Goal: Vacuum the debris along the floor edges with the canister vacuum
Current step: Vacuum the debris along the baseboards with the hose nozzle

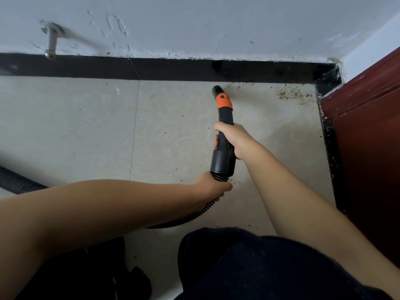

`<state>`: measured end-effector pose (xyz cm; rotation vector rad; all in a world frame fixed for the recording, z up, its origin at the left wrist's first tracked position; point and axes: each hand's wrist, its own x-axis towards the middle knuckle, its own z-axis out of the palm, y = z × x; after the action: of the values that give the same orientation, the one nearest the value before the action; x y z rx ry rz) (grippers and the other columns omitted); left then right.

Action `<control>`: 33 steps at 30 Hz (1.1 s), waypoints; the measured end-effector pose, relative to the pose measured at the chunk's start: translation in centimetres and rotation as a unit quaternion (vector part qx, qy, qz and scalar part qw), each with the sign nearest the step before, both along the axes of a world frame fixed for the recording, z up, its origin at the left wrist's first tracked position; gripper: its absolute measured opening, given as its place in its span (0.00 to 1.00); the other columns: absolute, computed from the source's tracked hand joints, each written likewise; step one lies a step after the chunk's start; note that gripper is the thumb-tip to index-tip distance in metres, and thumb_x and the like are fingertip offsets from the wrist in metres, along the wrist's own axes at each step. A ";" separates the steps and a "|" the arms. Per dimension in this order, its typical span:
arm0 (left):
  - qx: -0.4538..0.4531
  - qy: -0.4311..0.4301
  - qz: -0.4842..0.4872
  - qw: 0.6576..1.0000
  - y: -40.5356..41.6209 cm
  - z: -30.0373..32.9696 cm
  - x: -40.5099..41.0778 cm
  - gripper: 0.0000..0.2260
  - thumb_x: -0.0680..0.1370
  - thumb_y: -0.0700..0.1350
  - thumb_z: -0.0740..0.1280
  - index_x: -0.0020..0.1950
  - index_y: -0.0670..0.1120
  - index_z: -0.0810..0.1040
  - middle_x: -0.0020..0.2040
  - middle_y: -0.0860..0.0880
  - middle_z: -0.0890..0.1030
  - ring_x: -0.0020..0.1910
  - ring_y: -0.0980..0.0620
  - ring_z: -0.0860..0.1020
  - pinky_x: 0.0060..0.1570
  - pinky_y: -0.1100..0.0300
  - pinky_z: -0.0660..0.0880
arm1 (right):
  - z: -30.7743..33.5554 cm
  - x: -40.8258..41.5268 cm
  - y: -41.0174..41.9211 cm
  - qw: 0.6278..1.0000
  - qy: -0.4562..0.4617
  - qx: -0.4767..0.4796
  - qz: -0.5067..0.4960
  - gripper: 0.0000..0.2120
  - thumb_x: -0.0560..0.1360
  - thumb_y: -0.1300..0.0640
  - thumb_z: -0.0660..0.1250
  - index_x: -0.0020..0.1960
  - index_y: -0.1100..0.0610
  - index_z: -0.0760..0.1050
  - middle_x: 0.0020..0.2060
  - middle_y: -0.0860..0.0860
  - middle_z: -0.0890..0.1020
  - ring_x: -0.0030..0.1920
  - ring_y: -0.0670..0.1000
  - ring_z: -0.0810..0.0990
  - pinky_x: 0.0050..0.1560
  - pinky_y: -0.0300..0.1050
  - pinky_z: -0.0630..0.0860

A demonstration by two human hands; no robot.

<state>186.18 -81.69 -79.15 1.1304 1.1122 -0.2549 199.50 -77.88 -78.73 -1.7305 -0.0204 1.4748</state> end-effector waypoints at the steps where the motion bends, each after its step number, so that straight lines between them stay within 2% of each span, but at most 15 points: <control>1: 0.002 0.003 -0.004 1.000 0.4 0.0 0.0 0.07 0.73 0.39 0.68 0.41 0.47 0.70 0.34 0.48 0.72 0.29 0.54 0.72 0.26 0.67 0.71 | 0.0 0.0 0.2 1.000 0.002 0.002 -0.011 0.05 0.72 0.64 0.63 0.43 0.59 0.66 0.19 0.52 0.74 0.19 0.50 0.72 0.27 0.40 0.75; 4: 0.003 0.012 -0.032 0.999 1.6 0.2 0.5 0.07 0.73 0.39 0.68 0.42 0.47 0.70 0.34 0.48 0.74 0.29 0.54 0.72 0.24 0.68 0.72 | -0.2 0.7 0.3 0.998 -0.013 -0.002 -0.053 0.05 0.72 0.63 0.64 0.44 0.60 0.66 0.19 0.52 0.74 0.19 0.50 0.72 0.26 0.40 0.75; 8: 0.006 0.022 -0.080 0.997 2.1 0.2 2.8 0.08 0.73 0.41 0.70 0.47 0.44 0.72 0.35 0.48 0.75 0.30 0.53 0.73 0.30 0.64 0.73 | -0.4 3.2 -0.6 0.992 -0.025 -0.010 -0.119 0.06 0.72 0.64 0.64 0.44 0.60 0.67 0.23 0.53 0.73 0.19 0.50 0.72 0.26 0.41 0.74; 11: 0.019 0.014 -0.098 0.995 2.1 0.4 4.9 0.11 0.73 0.41 0.69 0.52 0.43 0.71 0.34 0.48 0.75 0.30 0.54 0.74 0.27 0.66 0.73 | -0.3 5.3 -1.1 0.988 -0.036 -0.019 -0.149 0.05 0.73 0.63 0.64 0.44 0.61 0.67 0.22 0.53 0.74 0.19 0.50 0.72 0.26 0.40 0.75; 16: 0.005 0.001 -0.085 0.996 2.0 0.3 6.7 0.15 0.73 0.40 0.69 0.58 0.40 0.72 0.35 0.47 0.75 0.30 0.52 0.73 0.30 0.63 0.73 | -0.2 7.3 -1.0 0.988 -0.048 -0.028 -0.147 0.05 0.72 0.63 0.64 0.44 0.60 0.66 0.22 0.52 0.74 0.20 0.50 0.73 0.29 0.41 0.76; 19: 0.000 -0.004 -0.061 0.998 2.0 0.2 6.1 0.12 0.73 0.40 0.69 0.55 0.42 0.73 0.35 0.47 0.75 0.30 0.52 0.73 0.32 0.62 0.72 | -0.2 6.7 -0.6 0.990 -0.041 -0.024 -0.134 0.05 0.72 0.63 0.64 0.43 0.60 0.67 0.23 0.52 0.74 0.19 0.50 0.73 0.28 0.41 0.76; 23: -0.012 -0.005 -0.016 1.000 1.8 0.0 4.0 0.06 0.74 0.39 0.68 0.46 0.45 0.72 0.35 0.48 0.74 0.31 0.53 0.73 0.31 0.64 0.72 | -0.5 4.3 0.5 0.996 -0.028 -0.015 -0.088 0.05 0.72 0.64 0.64 0.44 0.61 0.67 0.19 0.52 0.74 0.19 0.50 0.72 0.27 0.40 0.75; 25: -0.020 -0.001 0.012 1.000 1.7 -0.1 2.8 0.07 0.74 0.38 0.68 0.42 0.46 0.71 0.35 0.48 0.73 0.30 0.54 0.72 0.30 0.65 0.72 | -0.6 2.6 1.4 0.998 -0.036 -0.008 -0.042 0.04 0.72 0.64 0.63 0.44 0.61 0.67 0.19 0.52 0.74 0.18 0.50 0.72 0.27 0.40 0.75; 28: -0.026 0.006 0.028 0.999 2.0 0.0 1.1 0.07 0.74 0.39 0.68 0.42 0.46 0.70 0.35 0.47 0.73 0.30 0.53 0.72 0.29 0.65 0.72 | -0.7 0.6 2.4 0.999 -0.045 0.002 -0.003 0.05 0.72 0.64 0.62 0.43 0.60 0.66 0.21 0.54 0.74 0.19 0.52 0.72 0.29 0.42 0.75; 33: -0.017 0.010 0.015 1.000 2.4 0.6 0.7 0.07 0.74 0.40 0.68 0.42 0.46 0.70 0.34 0.47 0.74 0.29 0.53 0.72 0.29 0.65 0.72 | -0.1 0.4 2.3 0.999 -0.042 0.001 -0.005 0.04 0.72 0.63 0.62 0.43 0.59 0.66 0.22 0.53 0.74 0.21 0.51 0.72 0.32 0.43 0.75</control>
<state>186.85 -79.34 -78.53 1.0826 1.1374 -0.2620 199.90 -75.56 -78.85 -1.7868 -0.0579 1.3942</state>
